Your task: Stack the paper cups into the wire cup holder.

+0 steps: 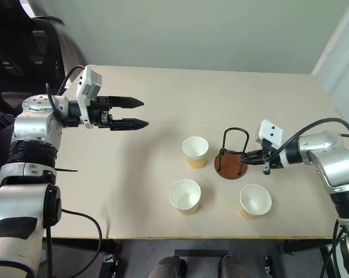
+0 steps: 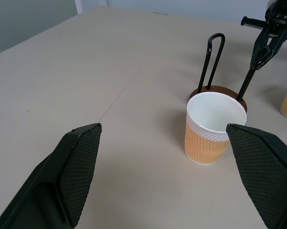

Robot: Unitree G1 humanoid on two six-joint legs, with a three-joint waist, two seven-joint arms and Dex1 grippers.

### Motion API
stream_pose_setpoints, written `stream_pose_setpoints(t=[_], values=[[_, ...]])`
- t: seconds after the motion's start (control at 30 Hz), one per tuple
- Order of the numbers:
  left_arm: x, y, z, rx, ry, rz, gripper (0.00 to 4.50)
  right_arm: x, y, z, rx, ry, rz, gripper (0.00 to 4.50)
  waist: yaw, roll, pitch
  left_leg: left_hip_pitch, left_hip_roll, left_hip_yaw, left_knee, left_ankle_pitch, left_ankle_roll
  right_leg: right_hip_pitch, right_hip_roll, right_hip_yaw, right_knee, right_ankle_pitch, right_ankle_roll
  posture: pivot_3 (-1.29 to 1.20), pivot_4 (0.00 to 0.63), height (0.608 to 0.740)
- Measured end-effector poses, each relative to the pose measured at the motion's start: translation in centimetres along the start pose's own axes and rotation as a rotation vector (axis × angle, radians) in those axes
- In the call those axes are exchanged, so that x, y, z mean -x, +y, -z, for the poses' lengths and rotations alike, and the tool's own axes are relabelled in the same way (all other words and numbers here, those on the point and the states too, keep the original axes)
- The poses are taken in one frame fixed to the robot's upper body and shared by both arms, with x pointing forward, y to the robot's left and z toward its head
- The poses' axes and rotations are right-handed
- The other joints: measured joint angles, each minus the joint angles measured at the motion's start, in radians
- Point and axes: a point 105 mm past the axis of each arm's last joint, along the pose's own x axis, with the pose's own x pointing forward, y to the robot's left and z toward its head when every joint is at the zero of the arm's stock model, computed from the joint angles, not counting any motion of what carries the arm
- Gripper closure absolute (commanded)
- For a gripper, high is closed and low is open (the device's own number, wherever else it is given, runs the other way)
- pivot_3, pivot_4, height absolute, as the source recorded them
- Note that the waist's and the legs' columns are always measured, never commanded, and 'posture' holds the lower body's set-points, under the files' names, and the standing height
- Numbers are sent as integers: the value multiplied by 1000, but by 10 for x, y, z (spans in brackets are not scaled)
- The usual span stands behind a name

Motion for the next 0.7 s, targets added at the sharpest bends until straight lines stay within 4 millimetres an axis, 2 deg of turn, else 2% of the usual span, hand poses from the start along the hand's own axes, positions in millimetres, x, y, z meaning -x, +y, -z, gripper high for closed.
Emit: stream_pose_setpoints(t=[0.7], values=[[0, -1, -1, 1, 3, 1, 0, -5, -4, -6, 100, 21, -75, 4460, -2, 0, 0, 0, 0, 0, -1, 0, 0, -1, 0, 0, 0, 0, -1, 0, 150, 740]])
